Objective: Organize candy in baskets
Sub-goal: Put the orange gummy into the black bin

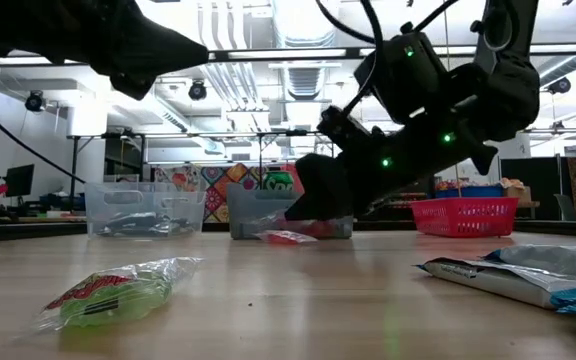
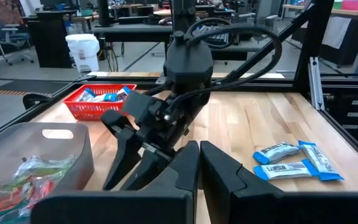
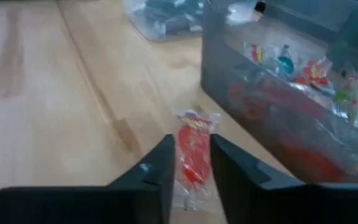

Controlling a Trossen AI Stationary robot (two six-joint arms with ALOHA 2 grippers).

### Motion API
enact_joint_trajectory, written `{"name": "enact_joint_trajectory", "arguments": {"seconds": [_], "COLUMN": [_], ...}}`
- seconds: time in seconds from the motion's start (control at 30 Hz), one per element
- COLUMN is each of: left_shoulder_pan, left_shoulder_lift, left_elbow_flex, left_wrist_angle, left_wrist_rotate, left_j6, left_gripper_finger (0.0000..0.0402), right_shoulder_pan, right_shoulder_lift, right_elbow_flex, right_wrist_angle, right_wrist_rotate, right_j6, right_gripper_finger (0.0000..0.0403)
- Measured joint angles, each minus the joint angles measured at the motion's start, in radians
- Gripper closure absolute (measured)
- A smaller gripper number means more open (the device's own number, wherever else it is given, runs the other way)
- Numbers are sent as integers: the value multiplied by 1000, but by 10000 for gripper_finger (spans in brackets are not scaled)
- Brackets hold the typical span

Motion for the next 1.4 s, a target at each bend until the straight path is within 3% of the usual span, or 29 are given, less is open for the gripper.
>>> {"name": "enact_joint_trajectory", "arguments": {"seconds": [0.27,0.5,0.67,1.0,1.4], "left_shoulder_pan": [1,1,1,0,-33], "left_shoulder_lift": [0,0,0,0,-25], "left_elbow_flex": [0,0,0,0,0], "left_wrist_angle": [0,2,4,4,-63], "left_wrist_rotate": [0,-1,-1,-2,-2], "left_j6": [2,2,-1,-3,-64], "left_gripper_finger": [402,402,402,402,402], "right_shoulder_pan": [-26,-43,-43,-46,-43], "right_shoulder_lift": [22,78,98,82,-140], "right_elbow_flex": [4,13,25,21,18], "right_wrist_angle": [-48,-25,-24,-34,-143], "right_wrist_rotate": [-62,-58,-61,-92,-197], "right_j6": [62,85,82,75,-7], "right_gripper_finger": [202,179,221,381,394]}}
